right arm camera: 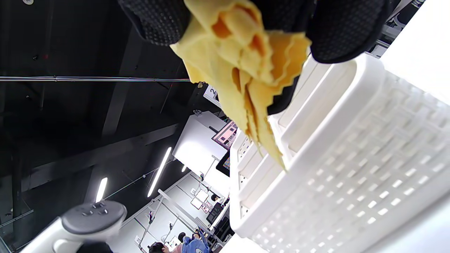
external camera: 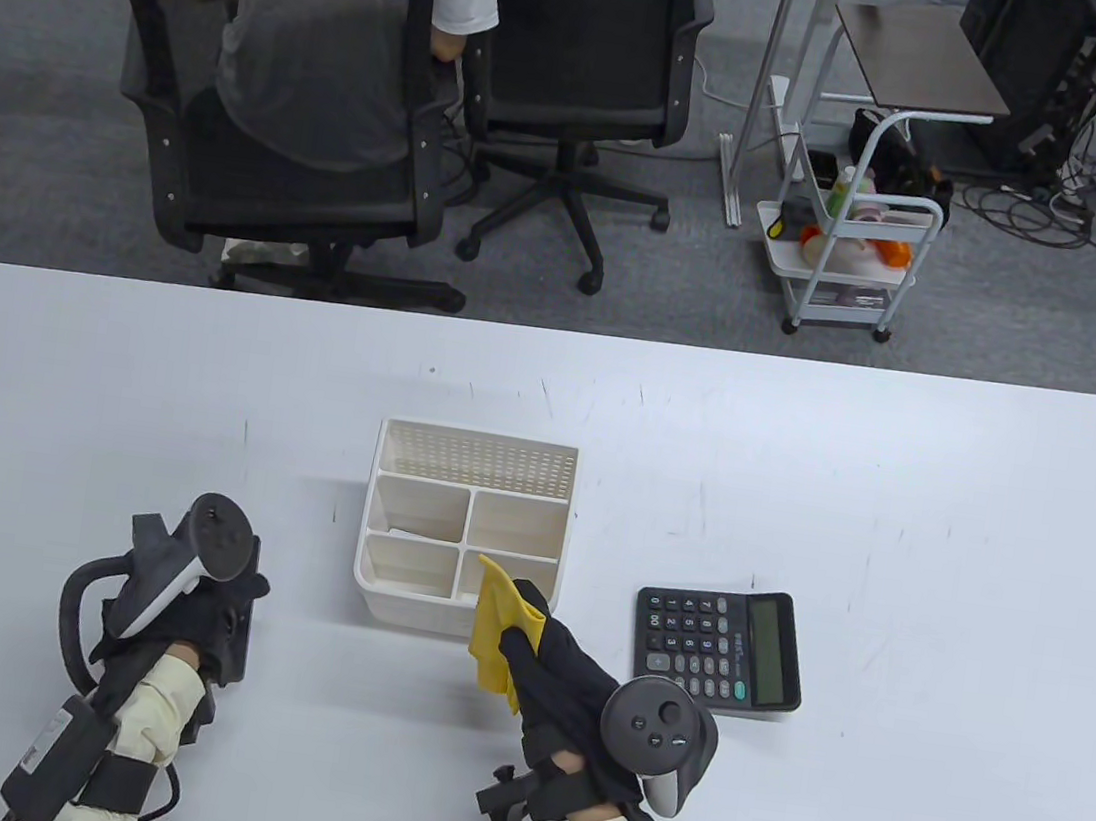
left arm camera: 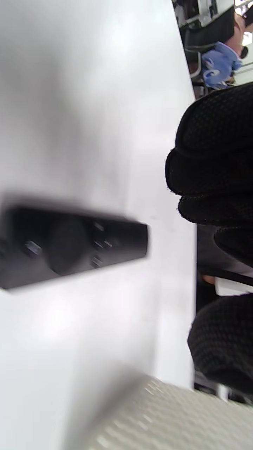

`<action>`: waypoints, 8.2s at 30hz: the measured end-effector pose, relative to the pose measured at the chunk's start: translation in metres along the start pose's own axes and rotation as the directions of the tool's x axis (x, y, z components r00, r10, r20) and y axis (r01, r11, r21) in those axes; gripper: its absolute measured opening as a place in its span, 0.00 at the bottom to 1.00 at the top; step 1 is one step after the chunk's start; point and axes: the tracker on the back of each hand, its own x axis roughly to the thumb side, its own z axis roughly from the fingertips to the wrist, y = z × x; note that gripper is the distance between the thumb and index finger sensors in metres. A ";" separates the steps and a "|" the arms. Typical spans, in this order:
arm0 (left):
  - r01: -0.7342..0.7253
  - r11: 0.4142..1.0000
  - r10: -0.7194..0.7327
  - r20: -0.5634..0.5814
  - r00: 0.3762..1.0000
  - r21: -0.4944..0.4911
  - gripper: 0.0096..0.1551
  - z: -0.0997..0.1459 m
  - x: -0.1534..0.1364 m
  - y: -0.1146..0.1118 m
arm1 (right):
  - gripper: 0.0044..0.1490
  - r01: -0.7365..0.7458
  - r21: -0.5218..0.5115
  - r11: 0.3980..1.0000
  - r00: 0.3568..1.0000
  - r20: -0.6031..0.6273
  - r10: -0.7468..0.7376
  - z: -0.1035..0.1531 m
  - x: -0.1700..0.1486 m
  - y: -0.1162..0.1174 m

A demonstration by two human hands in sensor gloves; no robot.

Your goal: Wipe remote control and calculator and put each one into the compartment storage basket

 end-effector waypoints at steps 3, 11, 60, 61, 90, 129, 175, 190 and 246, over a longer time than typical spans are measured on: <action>-0.026 0.998 0.025 -0.025 0.999 -0.056 0.47 -0.005 -0.005 -0.019 | 0.34 -0.008 0.005 1.000 1.000 0.000 0.008 0.000 0.000 0.001; 0.020 0.998 -0.025 -0.076 0.997 -0.065 0.52 -0.012 0.000 -0.050 | 0.34 -0.025 0.014 1.000 1.000 -0.001 0.025 0.001 0.000 0.002; -0.128 0.766 -0.302 0.529 0.793 0.629 0.26 0.110 0.078 -0.010 | 0.34 0.044 0.074 0.996 0.999 0.006 -0.044 0.000 0.005 0.004; -0.125 0.752 -0.322 0.526 0.787 0.647 0.26 0.112 0.079 -0.011 | 0.34 0.028 0.100 0.995 0.999 0.033 -0.031 0.001 0.008 0.008; -0.202 0.693 -0.314 0.542 0.780 0.692 0.29 0.129 0.082 -0.006 | 0.38 -0.513 0.152 0.845 0.804 0.431 0.410 0.015 0.044 0.044; -0.427 0.745 0.042 0.602 0.797 0.512 0.32 0.108 0.050 0.005 | 0.35 -0.654 0.007 0.756 0.608 0.600 0.520 0.023 0.059 0.042; -0.386 0.727 -0.015 0.576 0.817 0.567 0.33 0.109 0.054 -0.001 | 0.37 -0.370 0.237 0.898 0.889 0.370 0.269 0.012 0.039 0.041; -0.494 0.835 0.261 0.617 0.743 0.242 0.30 0.081 0.037 -0.004 | 0.35 -0.411 0.125 0.903 0.883 0.302 0.360 0.004 0.026 0.020; -0.864 0.356 0.887 0.420 0.193 -0.356 0.26 0.068 0.030 -0.014 | 0.39 -0.708 -0.166 0.687 0.561 0.458 0.689 0.018 0.042 0.038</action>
